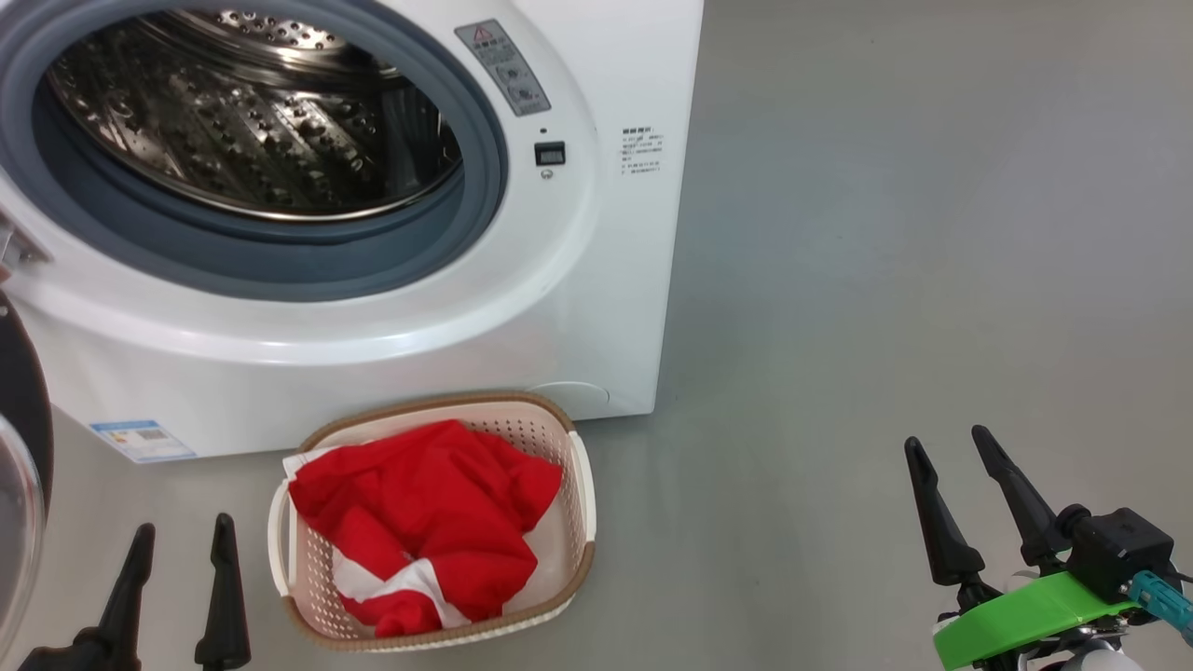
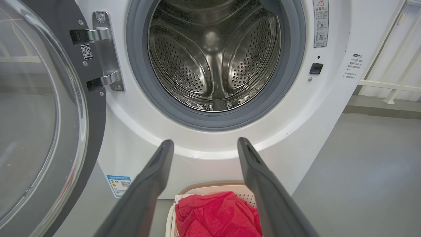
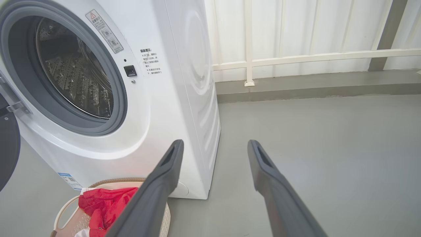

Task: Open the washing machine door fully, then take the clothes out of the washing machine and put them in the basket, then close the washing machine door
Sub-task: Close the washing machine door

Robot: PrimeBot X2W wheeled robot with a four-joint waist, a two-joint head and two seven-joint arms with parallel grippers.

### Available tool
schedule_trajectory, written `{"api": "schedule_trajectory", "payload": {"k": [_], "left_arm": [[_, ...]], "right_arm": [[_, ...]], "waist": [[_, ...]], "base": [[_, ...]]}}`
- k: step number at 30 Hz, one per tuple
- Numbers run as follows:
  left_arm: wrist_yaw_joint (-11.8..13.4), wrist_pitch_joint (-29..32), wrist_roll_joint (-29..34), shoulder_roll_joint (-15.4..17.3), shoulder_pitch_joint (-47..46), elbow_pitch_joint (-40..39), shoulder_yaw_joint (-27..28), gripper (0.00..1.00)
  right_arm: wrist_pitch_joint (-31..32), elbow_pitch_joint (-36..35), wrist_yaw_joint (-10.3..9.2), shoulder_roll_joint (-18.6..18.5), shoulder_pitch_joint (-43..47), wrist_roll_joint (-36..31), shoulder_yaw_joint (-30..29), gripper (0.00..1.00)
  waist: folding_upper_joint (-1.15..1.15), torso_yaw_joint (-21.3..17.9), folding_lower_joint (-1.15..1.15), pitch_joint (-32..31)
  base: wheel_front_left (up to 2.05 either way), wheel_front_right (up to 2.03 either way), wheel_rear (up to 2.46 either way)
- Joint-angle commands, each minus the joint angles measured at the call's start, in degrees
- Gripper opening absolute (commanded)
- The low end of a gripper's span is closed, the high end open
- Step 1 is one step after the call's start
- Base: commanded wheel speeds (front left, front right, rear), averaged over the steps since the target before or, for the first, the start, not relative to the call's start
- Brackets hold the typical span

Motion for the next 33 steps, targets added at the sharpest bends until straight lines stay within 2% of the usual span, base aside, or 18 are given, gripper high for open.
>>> {"api": "schedule_trajectory", "payload": {"k": [1,18,33], "left_arm": [[-0.2,-0.5,0.5,0.7,-1.7,-1.7,1.9,1.0],[-0.2,-0.5,0.4,0.7,-2.2,-2.4,1.6,1.0],[-0.2,-0.5,0.4,0.5,-1.9,-2.1,1.7,1.0]], "right_arm": [[-0.3,-1.6,0.09,-0.4,-0.5,-0.5,1.2,1.0],[-0.3,-1.5,0.09,-0.5,-1.0,-0.6,1.0,1.0],[-0.3,-1.3,0.09,-0.5,-1.0,-0.6,1.4,1.0]], "waist": [[0.0,0.0,0.0,0.1],[0.0,0.5,0.0,0.8],[0.0,1.1,0.0,0.3]], "base": [[-0.83,0.83,0.0],[-0.77,0.77,0.0],[-0.03,0.03,0.0]]}}
